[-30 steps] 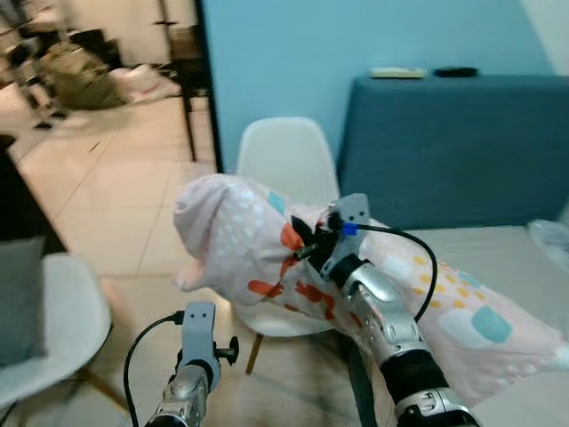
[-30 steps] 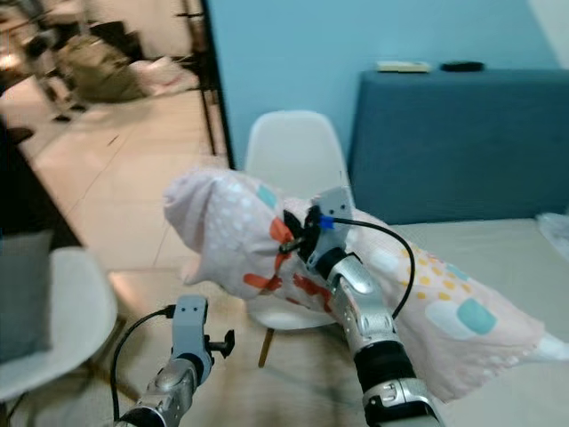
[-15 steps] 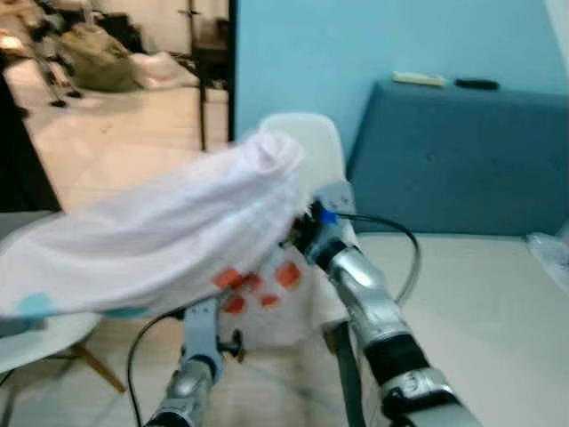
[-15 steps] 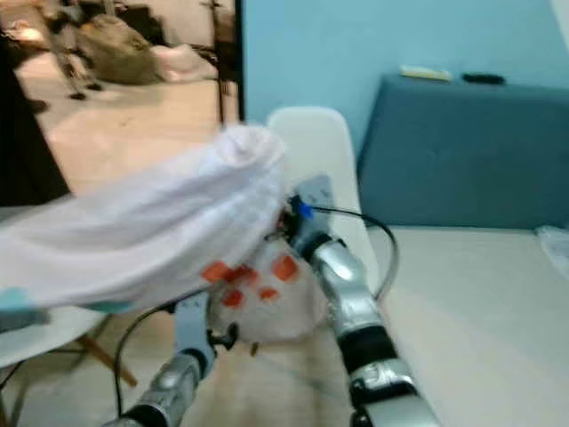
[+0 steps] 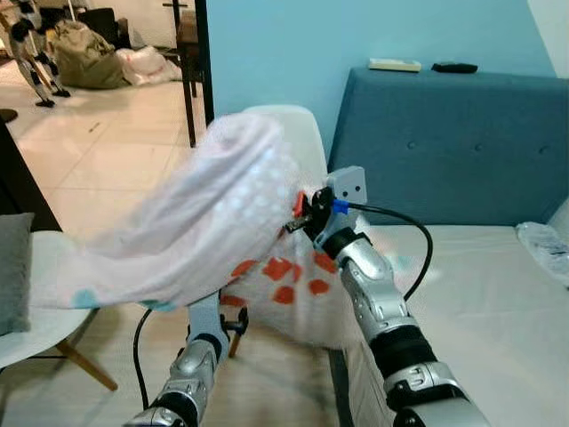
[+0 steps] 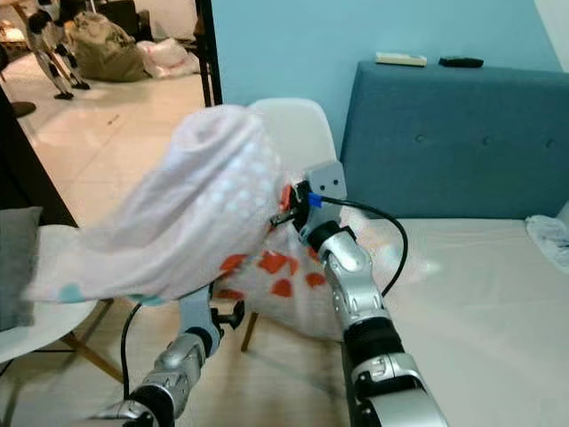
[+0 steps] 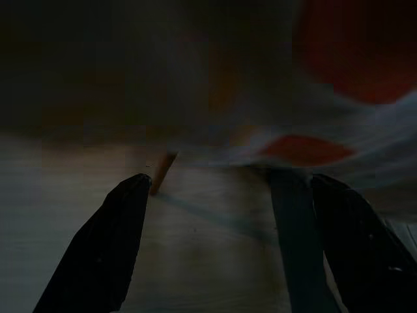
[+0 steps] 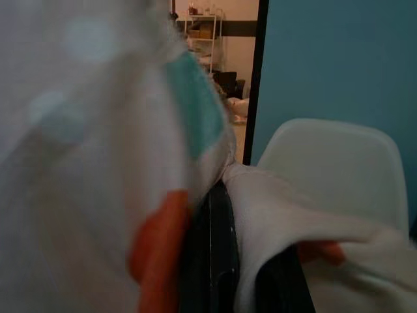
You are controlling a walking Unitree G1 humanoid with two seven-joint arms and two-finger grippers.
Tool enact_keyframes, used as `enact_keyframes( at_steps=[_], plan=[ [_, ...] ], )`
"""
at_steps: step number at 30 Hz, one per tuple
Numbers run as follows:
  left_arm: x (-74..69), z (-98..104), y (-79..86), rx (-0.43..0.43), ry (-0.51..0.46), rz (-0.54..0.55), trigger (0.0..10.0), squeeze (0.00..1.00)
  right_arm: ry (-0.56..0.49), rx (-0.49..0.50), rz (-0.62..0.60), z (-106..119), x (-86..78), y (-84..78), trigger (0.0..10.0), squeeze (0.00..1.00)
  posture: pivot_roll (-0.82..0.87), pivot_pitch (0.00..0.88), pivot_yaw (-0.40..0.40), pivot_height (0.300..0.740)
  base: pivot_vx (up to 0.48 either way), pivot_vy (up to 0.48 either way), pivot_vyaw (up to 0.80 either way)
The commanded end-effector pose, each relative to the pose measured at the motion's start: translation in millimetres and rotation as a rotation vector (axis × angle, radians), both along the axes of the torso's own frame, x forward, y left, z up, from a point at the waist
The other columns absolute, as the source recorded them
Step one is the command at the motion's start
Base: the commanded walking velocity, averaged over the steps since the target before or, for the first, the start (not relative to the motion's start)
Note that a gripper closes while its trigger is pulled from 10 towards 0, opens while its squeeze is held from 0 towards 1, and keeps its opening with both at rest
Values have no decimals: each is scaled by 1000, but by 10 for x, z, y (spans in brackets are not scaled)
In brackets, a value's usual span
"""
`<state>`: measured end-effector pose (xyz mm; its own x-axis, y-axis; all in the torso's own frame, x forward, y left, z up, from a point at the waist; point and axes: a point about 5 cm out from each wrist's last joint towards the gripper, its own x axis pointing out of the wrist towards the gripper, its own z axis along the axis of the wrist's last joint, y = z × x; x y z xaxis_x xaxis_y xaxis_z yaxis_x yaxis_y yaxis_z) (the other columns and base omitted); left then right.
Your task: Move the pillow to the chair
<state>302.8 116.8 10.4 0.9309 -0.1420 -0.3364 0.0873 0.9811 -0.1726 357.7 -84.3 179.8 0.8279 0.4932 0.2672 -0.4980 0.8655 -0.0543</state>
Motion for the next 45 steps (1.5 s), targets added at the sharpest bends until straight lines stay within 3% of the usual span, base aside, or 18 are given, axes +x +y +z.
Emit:
enact_keyframes(
  at_steps=[1,6,9,18,28,38,42,45],
  plan=[
    [0,4,-18,-5,-5,-9,10000,0,-98,6,11,191,3,36,10000,0,-30,0,-47,727,0,0,0],
    [-38,-16,-82,-29,-10,-65,10000,0,-26,-4,25,30,-31,101,10000,0,-31,0,-43,727,0,-384,0],
    [-41,-21,-44,13,-14,-41,10000,0,1,14,-8,11,-18,86,10000,0,-35,0,-38,727,0,-449,0],
    [-29,-3,68,-22,-32,-16,10000,0,172,-4,-139,-196,49,-24,10000,0,-39,0,-32,727,0,-43,0],
    [-28,12,254,10,-56,37,10000,0,254,-48,-7,-422,-98,97,10000,0,-35,0,-31,727,177,0,0],
    [-5,84,511,47,-107,100,10000,0,320,-32,-8,-670,-262,29,10000,0,-27,0,-32,727,348,0,0],
    [50,175,598,52,-151,114,10000,0,308,15,-24,-604,-248,-10,10000,0,-30,0,-24,727,397,0,0],
    [143,317,590,48,-217,105,10000,0,280,183,-7,-362,-183,-42,10000,0,-30,0,-22,727,406,0,0]
  ],
)
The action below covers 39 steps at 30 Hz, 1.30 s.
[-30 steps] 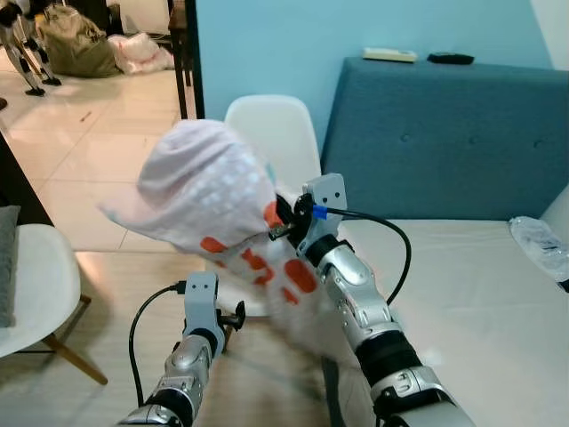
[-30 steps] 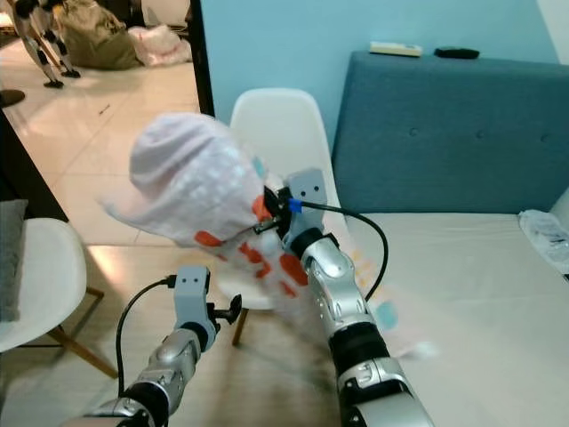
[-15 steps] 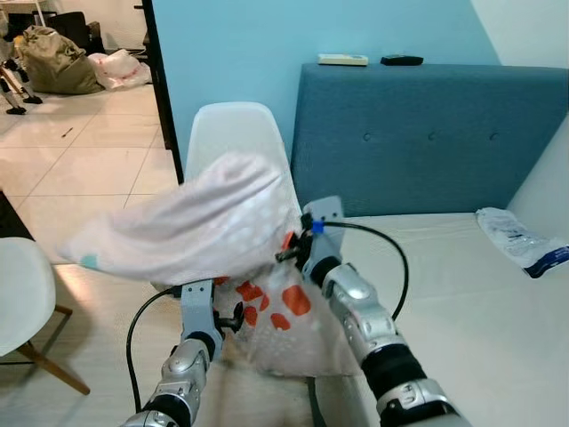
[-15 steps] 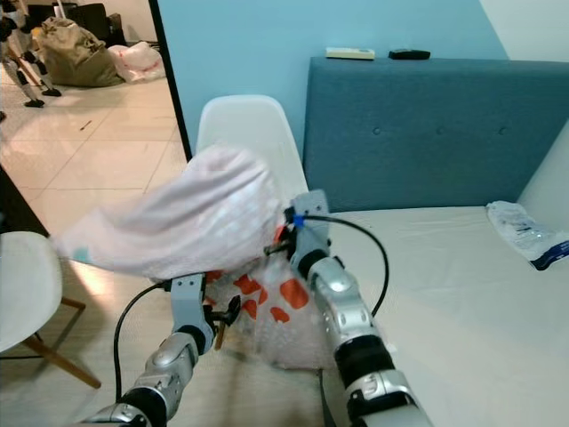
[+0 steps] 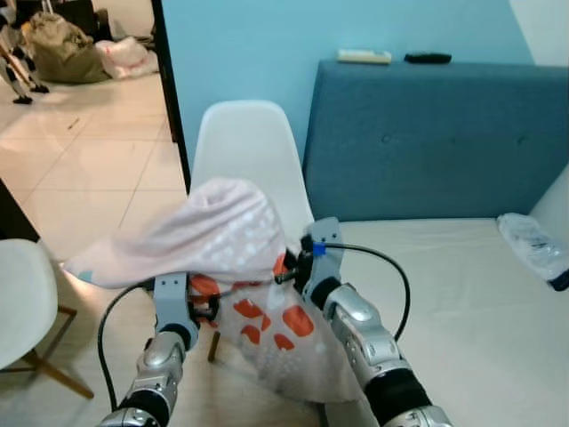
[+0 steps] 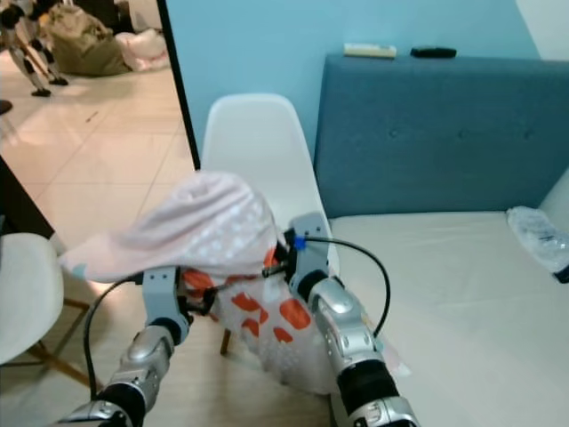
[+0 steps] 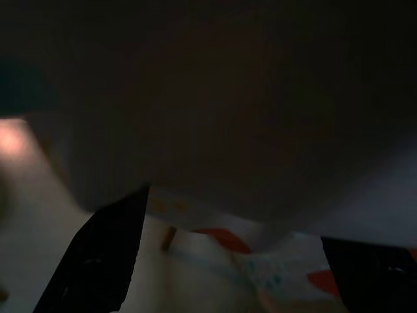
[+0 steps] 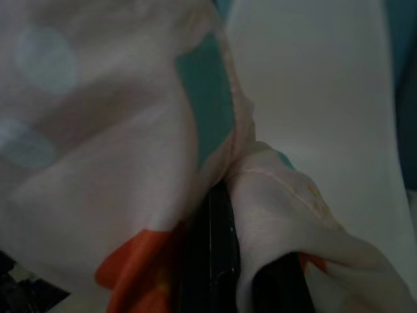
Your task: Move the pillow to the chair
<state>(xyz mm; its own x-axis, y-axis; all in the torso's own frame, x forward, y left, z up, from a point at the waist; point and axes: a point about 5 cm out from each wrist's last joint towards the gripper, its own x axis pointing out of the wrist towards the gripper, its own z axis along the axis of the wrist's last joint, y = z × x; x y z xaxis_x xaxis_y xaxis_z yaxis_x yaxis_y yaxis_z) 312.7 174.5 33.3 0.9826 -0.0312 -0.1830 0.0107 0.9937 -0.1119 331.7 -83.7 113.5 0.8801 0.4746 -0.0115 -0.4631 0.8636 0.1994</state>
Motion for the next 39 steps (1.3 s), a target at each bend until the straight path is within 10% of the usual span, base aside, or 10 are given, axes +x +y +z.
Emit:
enact_keyframes(
  at_steps=[1,9,16,39],
  plan=[
    [44,88,13,-3,-53,2,10000,0,-90,96,-20,301,77,-49,10000,0,-30,0,-22,727,409,0,0],
    [161,303,-131,-26,-161,-37,10000,0,-312,388,-25,1123,132,-209,10000,0,-27,0,-23,727,434,0,0],
    [131,264,-216,-43,-152,-59,10000,0,-489,234,-130,1518,186,-432,10000,0,-28,0,-21,727,441,0,0],
    [31,144,-306,-44,-103,-98,10000,0,-454,-162,-393,1246,345,-841,10000,0,-15,0,-14,727,420,0,0]
  ],
)
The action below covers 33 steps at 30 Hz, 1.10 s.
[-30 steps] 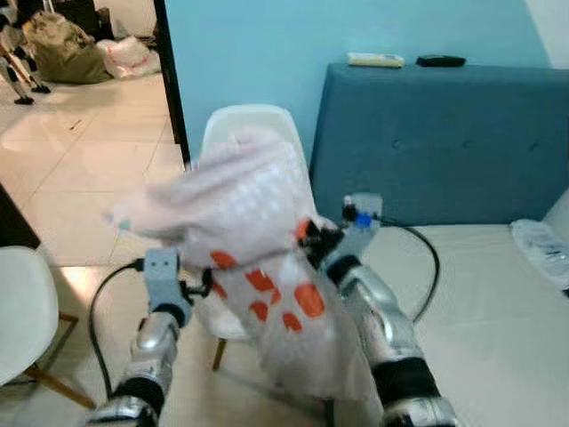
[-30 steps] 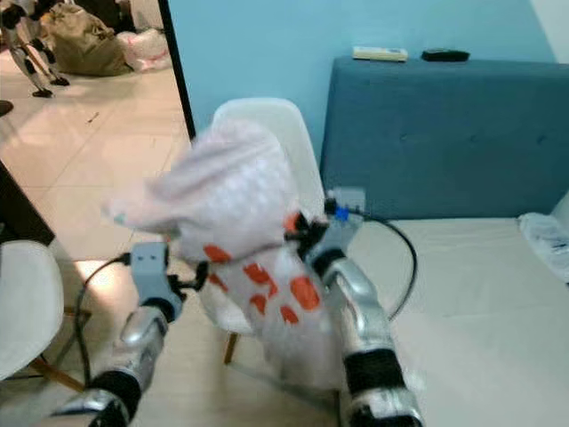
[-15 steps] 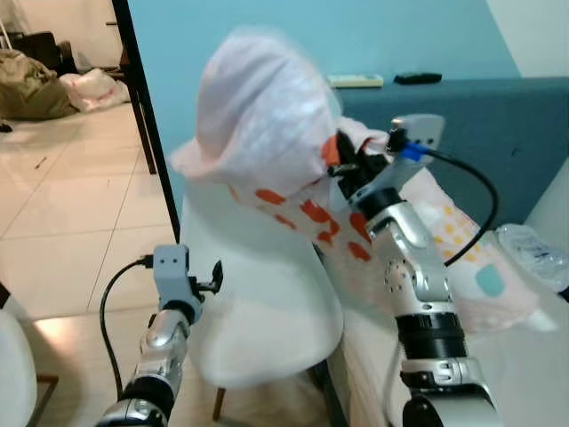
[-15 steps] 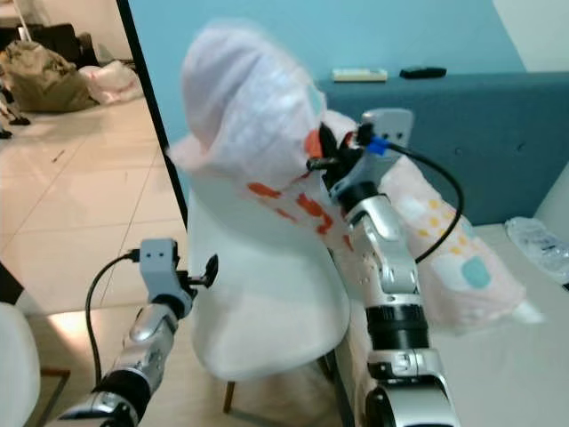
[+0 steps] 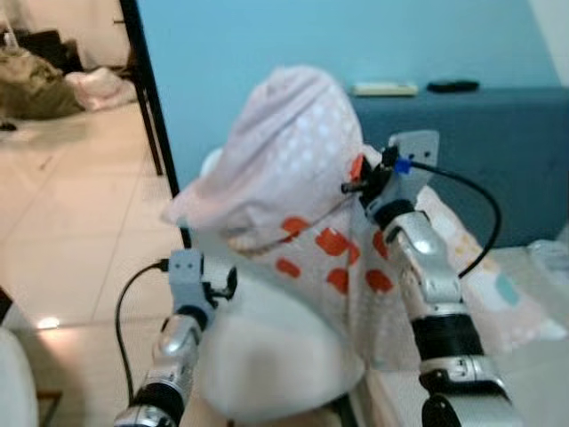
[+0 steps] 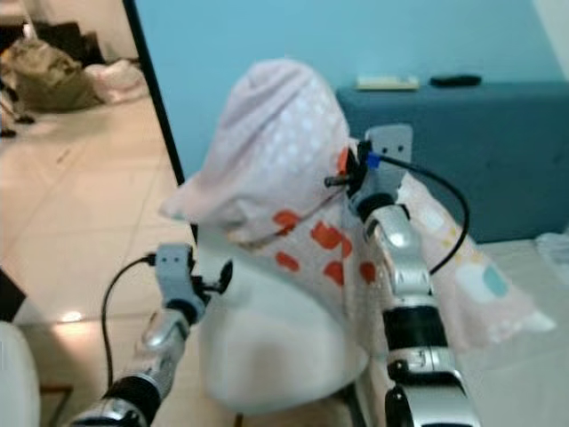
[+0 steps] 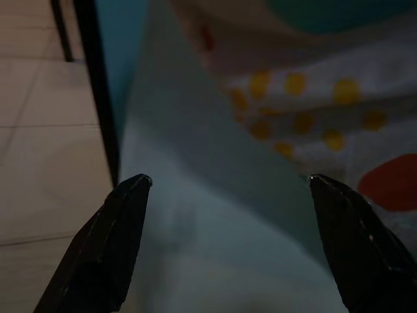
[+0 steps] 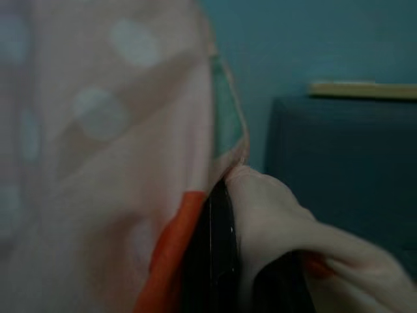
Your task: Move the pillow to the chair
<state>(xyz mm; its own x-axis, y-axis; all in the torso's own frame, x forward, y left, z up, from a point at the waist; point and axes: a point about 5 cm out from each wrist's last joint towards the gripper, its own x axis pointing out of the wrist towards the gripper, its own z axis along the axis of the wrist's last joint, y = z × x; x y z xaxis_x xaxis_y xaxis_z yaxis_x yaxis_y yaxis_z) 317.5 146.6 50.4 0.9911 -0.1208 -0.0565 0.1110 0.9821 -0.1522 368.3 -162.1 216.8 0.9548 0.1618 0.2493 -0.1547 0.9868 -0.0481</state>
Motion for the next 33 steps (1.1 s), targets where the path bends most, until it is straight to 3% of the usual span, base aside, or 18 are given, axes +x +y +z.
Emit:
enact_keyframes(
  at_steps=[1,2,3,4,8,10,14,17,18,19,21,23,25,26,28,29,31,33],
  plan=[
    [-18,-28,-27,6,20,-13,10000,0,-122,-26,-34,213,-21,-56,10000,0,-15,0,-14,727,0,0,0],
    [-33,-49,-22,7,29,-14,10000,0,-129,-85,-49,185,-32,-29,10000,0,-13,0,-12,727,0,0,0],
    [-61,-76,-27,5,38,-24,10000,0,-171,-271,-82,135,-61,67,10000,0,-6,0,-13,727,0,0,0],
    [-70,-82,-32,6,39,-29,10000,0,-183,-322,-98,114,-68,92,10000,0,-4,0,-14,727,0,0,0],
    [-98,-99,-43,8,38,-34,10000,0,-122,-340,-232,7,-24,-51,10000,0,4,0,-14,727,0,0,0],
    [-131,-124,-51,8,44,-36,10000,0,-135,-344,-336,39,-18,-242,10000,0,7,0,-13,727,0,0,0],
    [-159,-149,-50,11,52,-38,10000,0,-204,-312,-320,167,-37,-208,10000,0,11,0,-8,727,0,0,0],
    [-180,-159,-53,16,56,-44,10000,0,-285,-300,-161,242,-41,190,10000,0,13,0,-6,727,0,0,0],
    [-180,-159,-53,16,56,-44,10000,0,-285,-300,-161,242,-41,190,10000,0,13,0,-6,727,0,0,0],
    [-186,-159,-58,16,57,-46,10000,0,-287,-322,-80,185,-51,388,10000,0,16,0,-5,727,0,0,0],
    [-199,-160,-68,15,56,-48,10000,0,-207,-370,101,-100,-99,787,10000,0,18,0,-4,727,0,0,0],
    [-206,-158,-70,15,55,-49,10000,0,-168,-389,158,-222,-125,914,10000,0,20,0,-4,727,0,0,0],
    [-243,-181,-82,13,61,-52,10000,0,55,-447,295,-820,-266,1181,10000,0,28,0,-5,727,0,0,0],
    [-243,-181,-82,13,61,-52,10000,0,55,-447,295,-820,-266,1181,10000,0,28,0,-5,727,0,0,0],
    [-278,-206,-85,14,68,-54,10000,0,216,-469,361,-1228,-419,1274,10000,0,35,2,-3,727,0,0,0],
    [-278,-206,-85,14,68,-54,10000,0,216,-469,361,-1228,-419,1274,10000,0,35,2,-3,727,0,0,0],
    [-316,-226,-69,14,75,-51,10000,0,373,-518,381,-1568,-549,1242,10000,0,35,15,4,727,0,0,0],
    [-330,-233,-64,16,78,-51,10000,0,427,-522,395,-1675,-602,1225,10000,0,35,15,4,727,0,0,0]
  ],
)
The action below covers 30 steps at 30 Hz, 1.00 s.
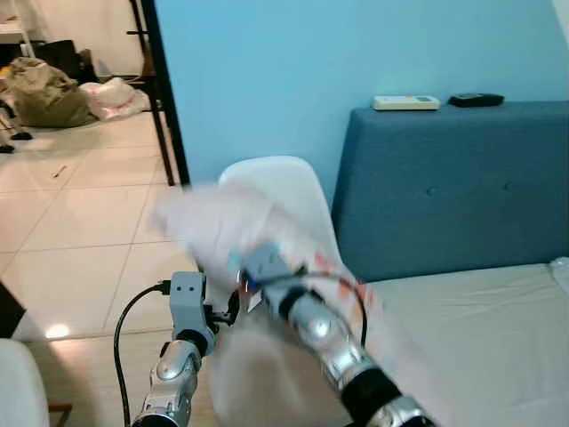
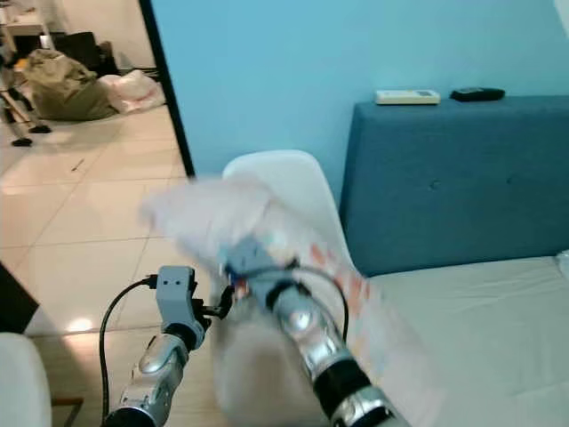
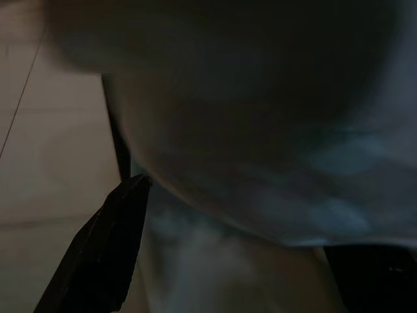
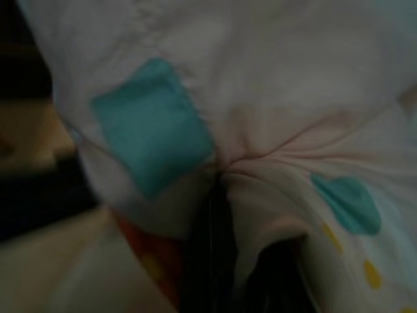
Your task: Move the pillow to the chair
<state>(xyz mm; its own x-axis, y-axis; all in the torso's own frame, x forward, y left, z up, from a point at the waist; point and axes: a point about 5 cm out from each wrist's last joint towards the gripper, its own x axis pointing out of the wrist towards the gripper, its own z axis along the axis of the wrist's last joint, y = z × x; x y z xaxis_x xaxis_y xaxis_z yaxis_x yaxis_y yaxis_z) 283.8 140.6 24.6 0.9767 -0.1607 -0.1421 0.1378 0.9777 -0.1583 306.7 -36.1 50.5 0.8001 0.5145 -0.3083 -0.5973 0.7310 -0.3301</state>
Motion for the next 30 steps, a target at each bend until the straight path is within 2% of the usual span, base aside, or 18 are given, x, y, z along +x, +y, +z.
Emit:
enact_keyframes(
  at_steps=[1,2,3,5,9,13,16,19,21,30],
  plan=[
    [-5,21,0,12,-7,-14,10000,0,77,-2,-40,-101,-19,-73,10000,0,38,28,5,727,0,0,0],
    [-18,19,2,14,-6,-16,10000,0,136,32,-82,-162,-38,-108,10000,0,38,32,7,727,0,0,0],
    [-18,19,2,14,-6,-16,10000,0,136,32,-82,-162,-38,-108,10000,0,38,32,7,727,0,0,0],
    [-50,10,15,19,1,-21,10000,0,277,169,-222,-275,-48,-239,10000,0,41,40,13,712,0,0,0],
    [-64,7,30,23,7,-22,10000,0,299,230,-269,-273,-16,-330,10000,0,38,44,19,702,0,0,0],
    [-66,3,29,27,12,-29,10000,0,320,255,-239,-278,-17,-368,10000,0,30,46,24,702,0,0,0],
    [-64,4,21,30,15,-34,10000,0,341,246,-204,-301,-41,-348,10000,0,27,47,26,692,0,0,0],
    [-60,4,10,33,18,-40,10000,0,381,198,-161,-376,-105,-326,10000,0,26,44,24,682,0,0,0],
    [-58,6,2,40,23,-46,10000,0,440,173,-130,-460,-184,-297,10000,0,25,42,23,667,0,0,0],
    [-52,-7,-8,67,41,-63,10000,0,501,170,-149,-517,-212,-318,10000,0,21,26,22,632,0,0,0]
  ],
)
